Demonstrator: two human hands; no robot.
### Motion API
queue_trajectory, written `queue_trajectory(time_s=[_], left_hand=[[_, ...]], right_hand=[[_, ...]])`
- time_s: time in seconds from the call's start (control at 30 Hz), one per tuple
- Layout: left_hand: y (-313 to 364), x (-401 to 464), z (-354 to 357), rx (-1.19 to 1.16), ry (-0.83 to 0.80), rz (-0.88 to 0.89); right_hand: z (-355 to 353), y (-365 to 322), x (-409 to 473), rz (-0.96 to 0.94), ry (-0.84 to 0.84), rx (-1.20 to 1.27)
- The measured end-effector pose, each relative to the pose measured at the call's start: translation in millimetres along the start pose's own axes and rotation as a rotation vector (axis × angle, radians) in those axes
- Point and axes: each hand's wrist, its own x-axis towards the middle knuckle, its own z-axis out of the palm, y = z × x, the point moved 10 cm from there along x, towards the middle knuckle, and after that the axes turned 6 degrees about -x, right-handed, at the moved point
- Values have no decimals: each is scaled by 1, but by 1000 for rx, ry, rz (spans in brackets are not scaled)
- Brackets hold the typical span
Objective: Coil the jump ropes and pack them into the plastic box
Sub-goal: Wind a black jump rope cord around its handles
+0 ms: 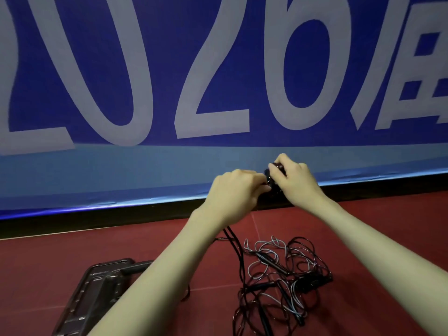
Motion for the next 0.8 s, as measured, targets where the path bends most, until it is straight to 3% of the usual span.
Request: queue_trajectory(time_s=[0.17,0.37,0.6,0.73,0.8], left_hand=[[-45,-3,-15,-250,95,-110],[-77,-12,-9,-483,37,-212],[-93,-33,29,-799,-236,-388],[-92,-37,39,-1016,-250,-374],[-87,-34,45,-1243,-245,-349]], right_hand=[[9,-30,-5,-77,-55,114],[21,-50,-18,-115,-111,259],[31,-66,-30,-162,-280,376],[25,-83,-28,-166,-327,531],[19,-85,-25,-130,-295,629]])
